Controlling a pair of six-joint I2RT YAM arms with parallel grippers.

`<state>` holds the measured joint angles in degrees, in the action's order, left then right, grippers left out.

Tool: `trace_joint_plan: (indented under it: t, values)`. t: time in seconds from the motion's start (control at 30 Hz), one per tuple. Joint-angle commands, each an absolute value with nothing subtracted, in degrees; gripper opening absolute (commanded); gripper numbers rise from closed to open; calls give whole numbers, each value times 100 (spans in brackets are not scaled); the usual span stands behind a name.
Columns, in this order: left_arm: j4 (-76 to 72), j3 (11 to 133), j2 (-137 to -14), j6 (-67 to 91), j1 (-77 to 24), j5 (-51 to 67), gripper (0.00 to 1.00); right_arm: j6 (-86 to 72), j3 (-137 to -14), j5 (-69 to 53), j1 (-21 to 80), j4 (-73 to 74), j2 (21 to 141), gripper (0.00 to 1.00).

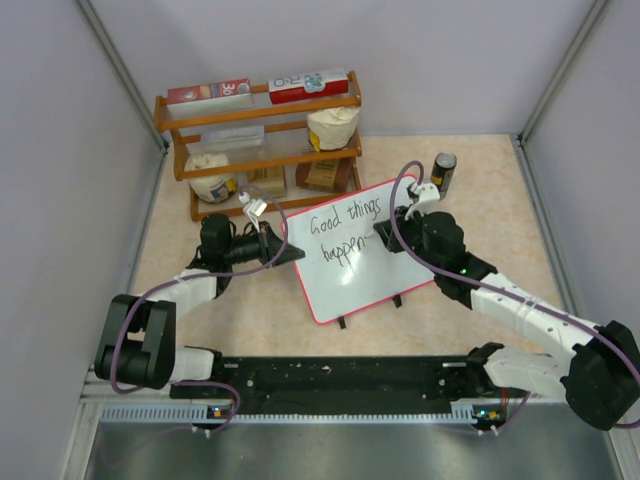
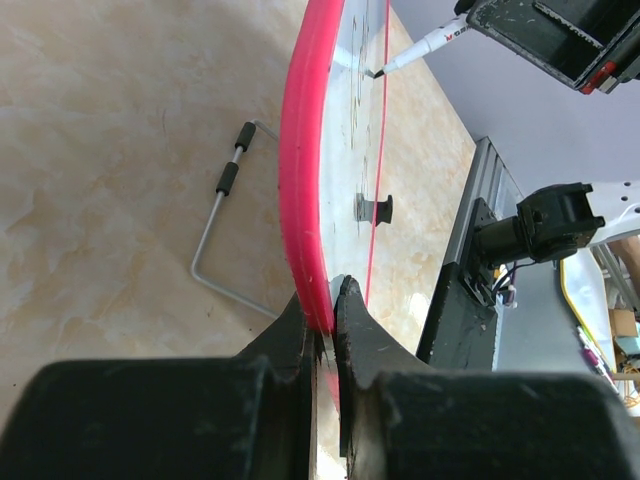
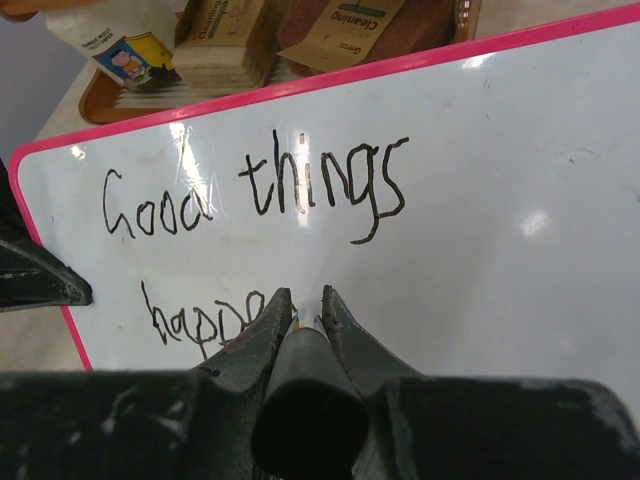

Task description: Write a sentence on the whiteboard

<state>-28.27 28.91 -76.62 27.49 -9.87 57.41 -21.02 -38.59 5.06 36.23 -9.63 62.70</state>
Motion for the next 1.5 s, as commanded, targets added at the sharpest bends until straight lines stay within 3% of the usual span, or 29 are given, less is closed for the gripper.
trace_joint_plan:
  t: [0.0,0.83,1.47]
  values:
    - [-2294,2584,-7770,1389,-1187,5625,0,-2021,-3657,484,3568,-958,6275,0]
    - [-2285,2584,-7770,1389,-1187,5625,0,-2127,-3876,281,3569,-1116,5678,0]
    - [-2294,2584,-7761,1389,-1187,5625,0,-2074,-4290,536,3559,-1178,6214,0]
